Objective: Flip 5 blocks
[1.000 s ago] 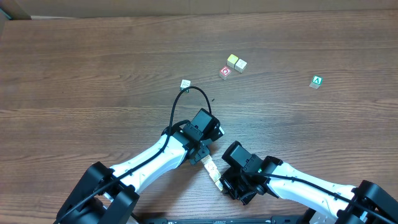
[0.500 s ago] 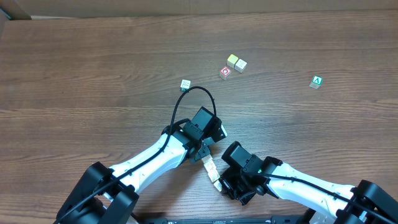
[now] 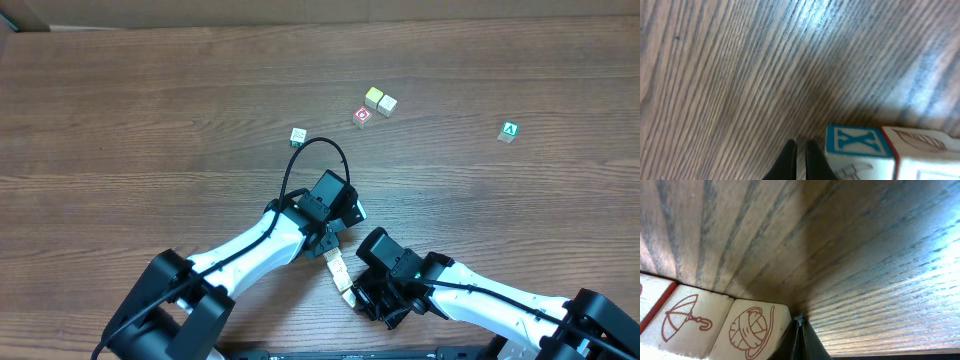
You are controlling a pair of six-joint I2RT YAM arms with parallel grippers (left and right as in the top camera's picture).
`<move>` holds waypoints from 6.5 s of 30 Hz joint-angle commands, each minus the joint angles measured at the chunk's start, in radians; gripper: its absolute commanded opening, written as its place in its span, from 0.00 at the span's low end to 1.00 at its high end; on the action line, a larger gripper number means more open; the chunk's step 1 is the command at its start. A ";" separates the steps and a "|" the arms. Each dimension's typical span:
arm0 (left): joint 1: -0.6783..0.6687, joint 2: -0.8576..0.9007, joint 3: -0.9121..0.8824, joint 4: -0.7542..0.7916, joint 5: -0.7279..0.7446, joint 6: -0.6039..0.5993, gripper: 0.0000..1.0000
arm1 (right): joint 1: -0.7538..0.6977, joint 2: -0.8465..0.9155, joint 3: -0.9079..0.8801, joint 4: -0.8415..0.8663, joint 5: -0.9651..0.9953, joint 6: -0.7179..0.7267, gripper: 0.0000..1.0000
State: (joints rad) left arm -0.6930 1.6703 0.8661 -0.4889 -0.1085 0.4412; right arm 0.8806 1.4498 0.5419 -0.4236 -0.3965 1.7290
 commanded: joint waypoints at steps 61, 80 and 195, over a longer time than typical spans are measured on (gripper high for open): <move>-0.025 0.049 -0.014 0.102 0.143 0.132 0.04 | 0.016 0.008 0.015 0.242 0.081 0.418 0.04; -0.025 0.060 -0.014 0.106 0.142 0.147 0.04 | 0.016 0.018 0.015 0.248 0.108 0.423 0.04; 0.058 0.060 -0.012 0.195 0.127 0.095 0.04 | 0.124 0.035 0.015 0.250 0.152 0.415 0.04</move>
State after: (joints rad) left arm -0.6338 1.7115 0.8711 -0.2909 -0.0223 0.5640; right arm 1.0039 1.4952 0.5282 -0.1810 -0.2993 2.0224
